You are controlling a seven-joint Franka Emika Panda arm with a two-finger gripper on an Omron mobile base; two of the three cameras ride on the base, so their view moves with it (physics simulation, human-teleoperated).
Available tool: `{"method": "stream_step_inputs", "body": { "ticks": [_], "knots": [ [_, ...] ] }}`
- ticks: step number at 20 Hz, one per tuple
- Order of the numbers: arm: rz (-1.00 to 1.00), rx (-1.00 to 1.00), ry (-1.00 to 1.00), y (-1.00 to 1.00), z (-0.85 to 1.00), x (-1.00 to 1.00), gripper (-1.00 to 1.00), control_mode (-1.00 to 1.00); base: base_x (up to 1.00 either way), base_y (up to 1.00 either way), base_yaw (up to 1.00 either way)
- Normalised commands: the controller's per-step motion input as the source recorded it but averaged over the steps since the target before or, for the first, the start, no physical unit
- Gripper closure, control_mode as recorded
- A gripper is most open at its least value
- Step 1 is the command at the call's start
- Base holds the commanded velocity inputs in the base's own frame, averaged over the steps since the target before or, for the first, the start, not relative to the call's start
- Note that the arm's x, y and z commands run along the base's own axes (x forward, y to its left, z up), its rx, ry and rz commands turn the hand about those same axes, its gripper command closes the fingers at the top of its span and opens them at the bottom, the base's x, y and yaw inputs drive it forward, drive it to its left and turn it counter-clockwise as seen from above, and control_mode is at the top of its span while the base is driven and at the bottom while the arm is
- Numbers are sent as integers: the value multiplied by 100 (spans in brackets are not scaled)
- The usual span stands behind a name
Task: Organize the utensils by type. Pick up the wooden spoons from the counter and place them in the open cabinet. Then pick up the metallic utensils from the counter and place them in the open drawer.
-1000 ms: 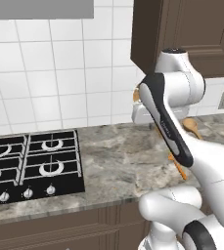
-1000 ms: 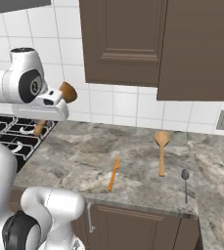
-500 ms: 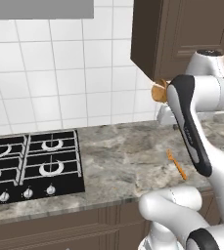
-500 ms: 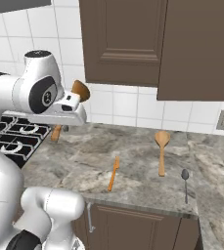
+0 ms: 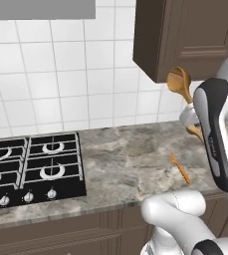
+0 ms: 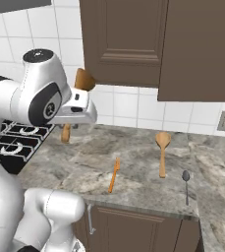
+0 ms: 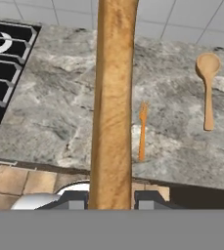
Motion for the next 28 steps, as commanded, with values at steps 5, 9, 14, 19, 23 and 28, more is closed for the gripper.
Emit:
{"method": "stream_step_inputs", "body": {
  "ticks": [5,9,14,19,23,28],
  "knots": [
    [-6,0,-2,0,38,-19,100,-100,0,0,0],
    [-8,0,0,-4,4,-9,100,-100,0,0,0],
    [-6,0,-4,-13,0,-17,100,-100,0,0,0],
    [-4,0,0,-3,0,0,100,100,0,0,0],
    [0,0,0,0,0,0,100,100,-3,0,-2],
    [0,0,0,0,0,0,100,100,-26,5,-26]
  ]
}}
